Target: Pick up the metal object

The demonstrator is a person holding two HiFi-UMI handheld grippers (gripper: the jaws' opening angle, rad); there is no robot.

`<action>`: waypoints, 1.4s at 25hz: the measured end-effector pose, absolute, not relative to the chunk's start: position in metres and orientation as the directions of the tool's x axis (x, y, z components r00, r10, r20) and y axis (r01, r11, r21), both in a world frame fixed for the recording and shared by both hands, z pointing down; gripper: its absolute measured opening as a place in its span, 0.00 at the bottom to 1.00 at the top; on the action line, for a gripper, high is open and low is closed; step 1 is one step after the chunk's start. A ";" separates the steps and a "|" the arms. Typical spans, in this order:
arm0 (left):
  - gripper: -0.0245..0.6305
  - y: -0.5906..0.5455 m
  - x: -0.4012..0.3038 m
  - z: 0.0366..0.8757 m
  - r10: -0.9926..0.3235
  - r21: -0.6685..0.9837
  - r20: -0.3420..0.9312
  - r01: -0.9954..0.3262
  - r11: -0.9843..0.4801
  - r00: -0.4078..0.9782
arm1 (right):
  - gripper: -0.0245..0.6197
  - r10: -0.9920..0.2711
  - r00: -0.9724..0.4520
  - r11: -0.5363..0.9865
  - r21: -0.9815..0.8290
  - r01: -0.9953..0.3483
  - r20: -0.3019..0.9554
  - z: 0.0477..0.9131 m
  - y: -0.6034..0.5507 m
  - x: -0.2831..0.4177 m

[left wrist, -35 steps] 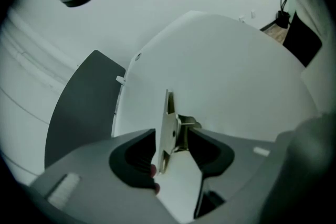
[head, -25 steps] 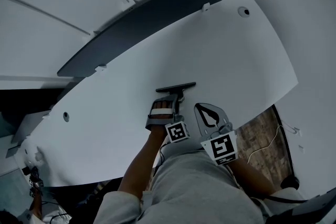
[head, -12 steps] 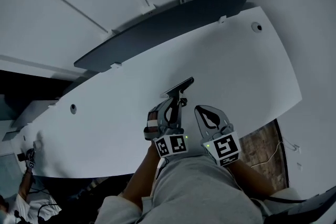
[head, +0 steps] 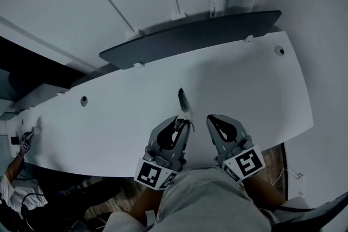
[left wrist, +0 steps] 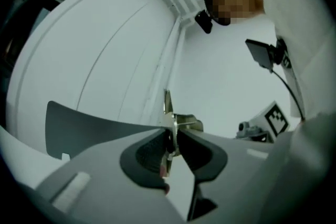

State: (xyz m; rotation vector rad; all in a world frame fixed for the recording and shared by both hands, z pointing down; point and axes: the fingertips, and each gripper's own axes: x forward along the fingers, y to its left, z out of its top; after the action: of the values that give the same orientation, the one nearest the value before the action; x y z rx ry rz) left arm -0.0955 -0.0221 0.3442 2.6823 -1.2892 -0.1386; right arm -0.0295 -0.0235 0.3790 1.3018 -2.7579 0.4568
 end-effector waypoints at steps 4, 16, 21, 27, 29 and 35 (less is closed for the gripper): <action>0.16 -0.003 -0.093 0.330 -0.742 0.162 -0.057 -0.727 -0.667 0.668 | 0.04 -0.715 -0.694 0.667 -0.219 -0.712 0.076 0.333 -0.021 -0.036; 0.16 0.009 -0.089 0.338 -0.760 0.101 -0.011 -0.755 -0.648 0.650 | 0.49 -0.663 -0.748 0.729 -0.207 -0.652 0.020 0.275 -0.031 -0.073; 0.16 0.010 -0.082 0.333 -0.732 0.100 -0.028 -0.726 -0.680 0.681 | 0.34 -0.628 -0.773 0.758 -0.153 -0.634 0.091 0.286 -0.045 -0.087; 0.16 0.011 -0.085 0.332 -0.714 0.116 -0.047 -0.706 -0.698 0.699 | 0.22 -0.584 -0.810 0.803 -0.102 -0.587 0.060 0.280 -0.043 -0.093; 0.16 0.009 -0.085 0.332 -0.720 0.115 -0.045 -0.712 -0.693 0.693 | 0.22 -0.582 -0.812 0.808 -0.075 -0.584 0.047 0.276 -0.045 -0.095; 0.17 0.009 -0.088 0.333 -0.750 0.089 -0.034 -0.745 -0.661 0.661 | 0.22 -0.573 -0.818 0.816 -0.054 -0.576 0.061 0.276 -0.043 -0.100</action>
State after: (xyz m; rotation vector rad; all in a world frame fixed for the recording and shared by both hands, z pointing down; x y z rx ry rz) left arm -0.0884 0.0087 0.3329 2.8009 -1.2626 -0.1039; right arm -0.1004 -0.0434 0.2758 0.9342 -2.9534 0.1091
